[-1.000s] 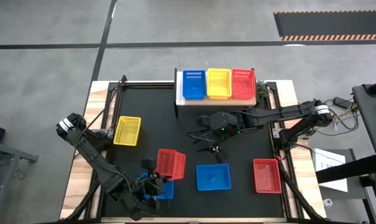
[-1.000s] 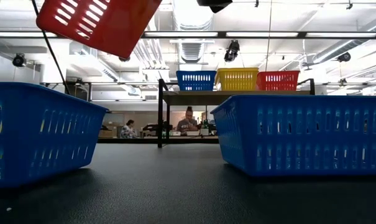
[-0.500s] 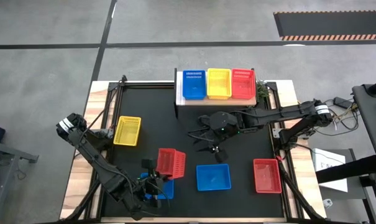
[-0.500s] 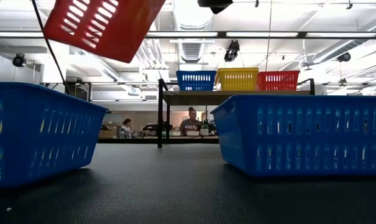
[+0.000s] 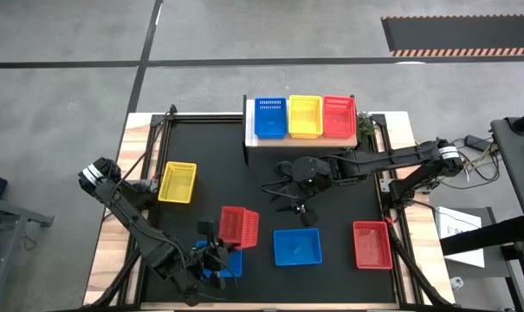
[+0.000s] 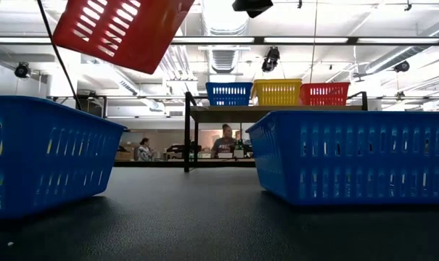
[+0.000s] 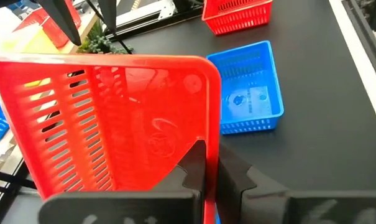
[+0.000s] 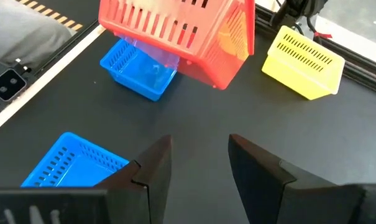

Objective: Stack baskets on shelf by color
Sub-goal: Stack the left red bin on top of the red bin on the shelf

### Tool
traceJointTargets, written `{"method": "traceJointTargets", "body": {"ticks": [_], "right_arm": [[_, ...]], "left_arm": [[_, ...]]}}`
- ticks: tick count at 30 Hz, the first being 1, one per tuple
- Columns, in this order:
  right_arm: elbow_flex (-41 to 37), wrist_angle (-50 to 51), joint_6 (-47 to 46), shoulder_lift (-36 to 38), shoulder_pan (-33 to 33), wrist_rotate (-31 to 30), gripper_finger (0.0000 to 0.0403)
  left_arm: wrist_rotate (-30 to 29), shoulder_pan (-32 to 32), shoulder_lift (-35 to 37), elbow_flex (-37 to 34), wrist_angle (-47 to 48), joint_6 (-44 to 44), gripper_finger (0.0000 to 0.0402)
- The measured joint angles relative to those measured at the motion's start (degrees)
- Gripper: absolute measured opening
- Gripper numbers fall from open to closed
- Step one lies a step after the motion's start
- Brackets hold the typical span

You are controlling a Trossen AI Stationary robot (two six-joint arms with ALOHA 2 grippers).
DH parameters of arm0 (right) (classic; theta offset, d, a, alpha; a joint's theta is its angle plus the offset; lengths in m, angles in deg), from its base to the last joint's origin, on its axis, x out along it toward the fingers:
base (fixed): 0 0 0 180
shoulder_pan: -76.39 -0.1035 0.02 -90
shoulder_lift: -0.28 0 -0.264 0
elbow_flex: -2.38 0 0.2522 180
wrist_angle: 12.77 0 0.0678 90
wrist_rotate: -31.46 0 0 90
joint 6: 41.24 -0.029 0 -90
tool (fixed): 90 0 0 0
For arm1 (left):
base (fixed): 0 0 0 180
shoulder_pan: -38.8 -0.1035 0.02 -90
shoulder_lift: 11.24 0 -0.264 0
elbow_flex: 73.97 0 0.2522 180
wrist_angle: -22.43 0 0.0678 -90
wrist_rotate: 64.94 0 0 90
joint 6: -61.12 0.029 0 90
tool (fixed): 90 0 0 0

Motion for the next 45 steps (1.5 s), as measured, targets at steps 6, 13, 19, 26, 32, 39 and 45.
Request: {"method": "traceJointTargets", "body": {"ticks": [6, 13, 19, 26, 32, 39, 45], "right_arm": [[0.0, 0.6, 0.1, 0.0, -0.1, 0.0, 0.0151], [0.8, 0.1, 1.5, 0.0, -0.3, 0.0, 0.0151], [0.9, -5.6, 1.5, -2.5, -2.0, 8.3, 0.0173], [4.3, -6.6, 2.8, -7.9, -4.4, 9.3, 0.0201], [9.5, -6.3, 6.9, -9.4, -4.4, 8.5, 0.0203], [13.7, -6.9, 5.3, -14.9, -4.4, 13.5, 0.0203], [16.9, -5.4, 4.5, -19.8, -4.4, 13.7, 0.0203]], "left_arm": [[0.0, 0.0, 0.0, 0.0, -0.7, 0.3, 0.0000], [0.6, -0.5, 0.0, 0.0, -1.1, -0.2, 0.0000], [7.4, -0.5, 0.0, -0.1, -1.3, 3.6, 0.0000], [17.0, -0.5, 0.0, -0.1, -1.2, 7.4, 0.0000], [19.4, -0.7, 0.1, -0.1, -1.2, 5.9, 0.0000], [19.3, -2.0, 0.1, -0.1, -1.3, 5.9, 0.0000], [19.3, -3.2, 0.2, -0.2, -1.1, 6.3, 0.0000]]}}
